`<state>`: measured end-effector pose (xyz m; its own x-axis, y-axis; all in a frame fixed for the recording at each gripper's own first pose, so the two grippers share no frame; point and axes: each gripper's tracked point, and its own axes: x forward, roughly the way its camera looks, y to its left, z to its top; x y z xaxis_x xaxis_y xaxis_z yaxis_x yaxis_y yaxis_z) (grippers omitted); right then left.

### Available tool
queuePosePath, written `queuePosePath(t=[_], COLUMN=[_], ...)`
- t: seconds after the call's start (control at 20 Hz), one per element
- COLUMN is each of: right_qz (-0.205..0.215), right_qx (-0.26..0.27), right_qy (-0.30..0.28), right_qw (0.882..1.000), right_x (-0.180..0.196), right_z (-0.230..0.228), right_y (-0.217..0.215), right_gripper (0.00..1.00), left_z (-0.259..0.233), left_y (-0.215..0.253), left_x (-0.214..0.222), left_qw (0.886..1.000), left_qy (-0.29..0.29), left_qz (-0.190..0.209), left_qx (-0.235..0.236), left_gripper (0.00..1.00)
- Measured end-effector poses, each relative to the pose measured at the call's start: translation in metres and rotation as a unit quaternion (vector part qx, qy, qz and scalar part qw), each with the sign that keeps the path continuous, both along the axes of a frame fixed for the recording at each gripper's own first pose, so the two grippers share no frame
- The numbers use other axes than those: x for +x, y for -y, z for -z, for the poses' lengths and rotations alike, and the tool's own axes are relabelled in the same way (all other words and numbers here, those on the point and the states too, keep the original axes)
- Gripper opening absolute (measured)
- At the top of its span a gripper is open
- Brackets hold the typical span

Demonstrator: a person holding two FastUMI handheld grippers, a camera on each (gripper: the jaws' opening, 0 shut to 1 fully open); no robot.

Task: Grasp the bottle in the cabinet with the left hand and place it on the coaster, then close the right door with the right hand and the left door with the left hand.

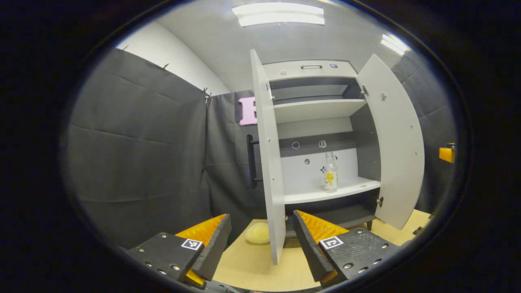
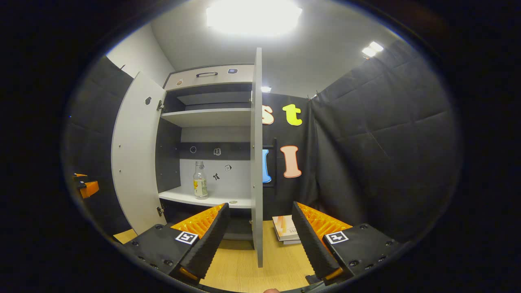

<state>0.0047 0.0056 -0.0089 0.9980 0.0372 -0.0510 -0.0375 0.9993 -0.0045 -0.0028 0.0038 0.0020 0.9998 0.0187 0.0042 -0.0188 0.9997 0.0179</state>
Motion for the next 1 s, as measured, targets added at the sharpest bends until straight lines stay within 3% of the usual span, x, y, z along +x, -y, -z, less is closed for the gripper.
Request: queuePosePath(t=[0.25, 0.6, 1.0], right_qz=[-0.006, -0.009, -0.002], right_qx=[0.003, 0.010, 0.021], right_qy=[-0.003, -0.020, -0.042], right_qw=[1.000, 1.000, 0.999], right_x=[0.001, 0.003, 0.008], right_z=[0.004, 0.024, 0.049], right_y=[0.003, 0.030, 0.066], right_gripper=[0.97, 0.97, 0.97], left_z=[-0.004, -0.016, -0.039], left_y=[0.006, 0.057, 0.132], left_x=[0.000, 0.013, 0.071], left_qw=[1.000, 0.999, 0.995], left_qy=[0.002, 0.006, 0.001], left_qz=[0.000, 0.033, 0.088], left_qx=[0.005, -0.010, -0.037], left_gripper=[0.88, 0.88, 0.87])
